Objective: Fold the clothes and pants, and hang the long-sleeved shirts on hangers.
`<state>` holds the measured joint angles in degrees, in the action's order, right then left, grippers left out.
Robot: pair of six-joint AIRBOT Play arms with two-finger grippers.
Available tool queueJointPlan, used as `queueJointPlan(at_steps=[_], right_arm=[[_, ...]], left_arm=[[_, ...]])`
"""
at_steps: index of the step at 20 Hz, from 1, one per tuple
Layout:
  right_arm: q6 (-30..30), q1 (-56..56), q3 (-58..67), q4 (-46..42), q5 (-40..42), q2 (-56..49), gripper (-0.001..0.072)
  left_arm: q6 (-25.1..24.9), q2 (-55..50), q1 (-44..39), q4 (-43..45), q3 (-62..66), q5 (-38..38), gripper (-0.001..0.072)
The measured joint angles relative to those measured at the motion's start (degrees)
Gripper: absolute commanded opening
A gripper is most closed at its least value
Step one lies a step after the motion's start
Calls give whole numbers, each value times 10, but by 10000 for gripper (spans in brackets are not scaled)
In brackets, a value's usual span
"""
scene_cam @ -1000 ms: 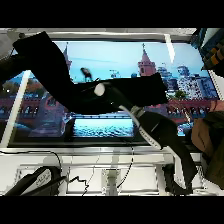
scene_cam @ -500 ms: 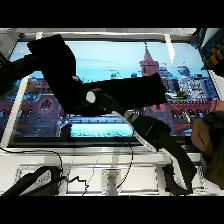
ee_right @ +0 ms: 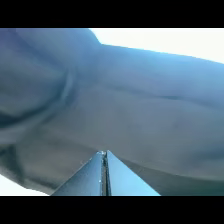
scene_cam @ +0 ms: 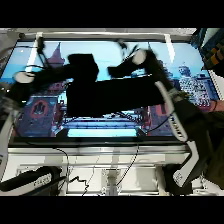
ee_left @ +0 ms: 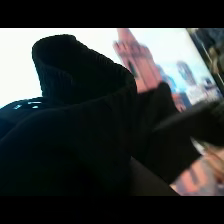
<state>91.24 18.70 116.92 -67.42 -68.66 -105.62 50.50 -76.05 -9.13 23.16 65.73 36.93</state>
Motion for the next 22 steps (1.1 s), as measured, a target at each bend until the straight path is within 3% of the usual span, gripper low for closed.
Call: queueJointPlan(at_steps=[1,2,6,9,14,16,17,22], right_arm=[[-2,-22,0,0,-5,18,9],[-3,-43,0,0,-10,35,9],[-6,-102,0,-3,-25,82,9],[-8,-129,-3,-7,-51,94,9],[-24,-156,-23,-32,-108,100,9],[-30,-159,-26,-35,-116,101,9],[-32,-160,-28,-38,-118,101,9],[-36,-161,-30,-42,-110,101,9]], left_arm=[[11,-15,-23,-10,0,-8,534],[21,-28,-44,-18,0,-15,602],[36,-59,-102,-35,0,-29,601],[43,-60,-87,-38,0,-20,592],[62,-49,52,-6,-2,126,598],[78,-47,121,35,-9,186,707],[82,-47,148,53,-16,207,707],[96,-55,228,143,-71,247,704]])
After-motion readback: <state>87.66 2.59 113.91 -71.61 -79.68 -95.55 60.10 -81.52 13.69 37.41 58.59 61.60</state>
